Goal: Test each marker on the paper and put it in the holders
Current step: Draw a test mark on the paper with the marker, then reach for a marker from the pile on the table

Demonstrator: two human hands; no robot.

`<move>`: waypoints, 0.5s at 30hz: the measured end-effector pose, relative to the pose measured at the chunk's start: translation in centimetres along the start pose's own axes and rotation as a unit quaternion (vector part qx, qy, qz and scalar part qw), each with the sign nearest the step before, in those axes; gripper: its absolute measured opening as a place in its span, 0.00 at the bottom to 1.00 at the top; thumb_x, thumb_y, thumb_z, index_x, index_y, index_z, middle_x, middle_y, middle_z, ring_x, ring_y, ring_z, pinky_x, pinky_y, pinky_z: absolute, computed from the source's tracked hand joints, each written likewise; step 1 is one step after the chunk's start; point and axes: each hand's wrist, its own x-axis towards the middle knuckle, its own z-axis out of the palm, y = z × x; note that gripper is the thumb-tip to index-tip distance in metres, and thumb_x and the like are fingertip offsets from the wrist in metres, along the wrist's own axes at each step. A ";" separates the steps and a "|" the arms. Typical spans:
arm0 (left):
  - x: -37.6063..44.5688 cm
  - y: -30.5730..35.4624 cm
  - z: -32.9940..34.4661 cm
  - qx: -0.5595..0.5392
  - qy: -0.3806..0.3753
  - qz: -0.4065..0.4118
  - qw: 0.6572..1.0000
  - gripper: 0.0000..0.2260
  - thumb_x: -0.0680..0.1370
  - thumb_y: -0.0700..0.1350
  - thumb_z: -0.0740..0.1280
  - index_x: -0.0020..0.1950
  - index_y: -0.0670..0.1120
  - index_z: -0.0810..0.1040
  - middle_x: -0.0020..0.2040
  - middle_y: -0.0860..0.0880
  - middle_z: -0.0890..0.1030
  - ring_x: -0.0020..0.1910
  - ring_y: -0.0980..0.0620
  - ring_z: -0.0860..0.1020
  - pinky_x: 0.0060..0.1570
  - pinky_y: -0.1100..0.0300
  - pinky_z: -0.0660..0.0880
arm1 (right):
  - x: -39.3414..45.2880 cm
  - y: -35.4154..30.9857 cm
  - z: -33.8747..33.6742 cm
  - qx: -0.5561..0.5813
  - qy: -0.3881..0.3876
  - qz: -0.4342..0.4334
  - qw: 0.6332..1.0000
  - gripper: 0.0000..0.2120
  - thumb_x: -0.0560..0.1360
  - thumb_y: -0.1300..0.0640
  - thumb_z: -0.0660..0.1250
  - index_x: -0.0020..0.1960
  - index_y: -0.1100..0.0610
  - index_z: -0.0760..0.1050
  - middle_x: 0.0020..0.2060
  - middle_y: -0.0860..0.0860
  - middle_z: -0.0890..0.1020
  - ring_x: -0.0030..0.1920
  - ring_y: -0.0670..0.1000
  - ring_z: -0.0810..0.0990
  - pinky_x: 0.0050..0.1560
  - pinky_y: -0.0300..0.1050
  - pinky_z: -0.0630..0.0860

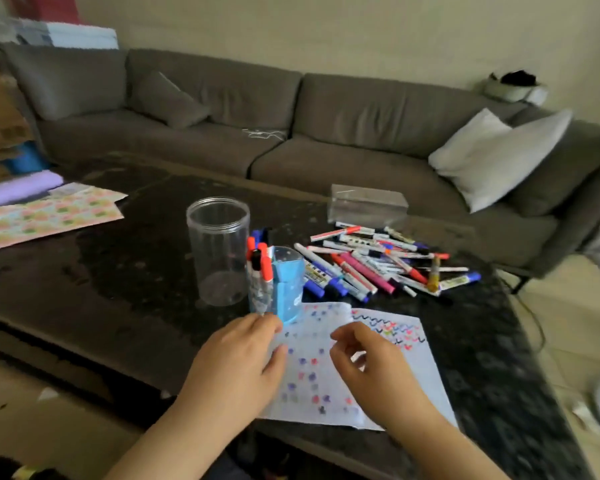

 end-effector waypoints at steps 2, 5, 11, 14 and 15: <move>1.9 1.7 1.9 -0.008 -0.017 0.024 1.000 0.11 0.78 0.51 0.61 0.59 0.52 0.72 0.55 0.56 0.76 0.55 0.57 0.75 0.51 0.65 0.71 | 0.3 1.8 -1.6 -0.016 0.013 0.017 1.000 0.07 0.77 0.54 0.64 0.48 0.42 0.70 0.42 0.41 0.78 0.45 0.39 0.75 0.45 0.29 0.71; 4.1 3.5 4.9 0.006 -0.054 0.055 0.997 0.11 0.80 0.51 0.56 0.61 0.52 0.70 0.57 0.55 0.75 0.57 0.57 0.73 0.54 0.63 0.71 | 0.8 4.6 -3.6 -0.028 0.029 0.045 0.998 0.06 0.77 0.54 0.64 0.51 0.44 0.71 0.45 0.41 0.78 0.46 0.40 0.75 0.45 0.30 0.71; 7.8 5.3 9.4 0.010 -0.096 0.076 0.992 0.12 0.80 0.50 0.56 0.62 0.52 0.70 0.58 0.54 0.75 0.57 0.54 0.73 0.53 0.61 0.71 | 3.4 10.0 -5.4 -0.053 0.057 0.114 0.990 0.06 0.77 0.54 0.64 0.54 0.47 0.72 0.47 0.44 0.78 0.45 0.41 0.76 0.39 0.28 0.70; 9.1 5.3 10.8 0.005 -0.101 0.071 0.992 0.11 0.80 0.50 0.56 0.61 0.52 0.69 0.58 0.56 0.75 0.56 0.58 0.73 0.50 0.66 0.70 | 5.3 12.1 -5.6 -0.080 0.061 0.137 0.985 0.09 0.78 0.55 0.63 0.58 0.51 0.73 0.49 0.46 0.77 0.46 0.44 0.76 0.36 0.28 0.69; 9.3 5.2 11.2 0.002 -0.104 0.066 0.992 0.11 0.80 0.50 0.56 0.61 0.53 0.69 0.58 0.56 0.75 0.55 0.59 0.73 0.48 0.68 0.69 | 6.1 12.5 -5.6 -0.088 0.063 0.143 0.984 0.11 0.78 0.55 0.63 0.60 0.51 0.72 0.52 0.47 0.77 0.47 0.44 0.76 0.35 0.28 0.69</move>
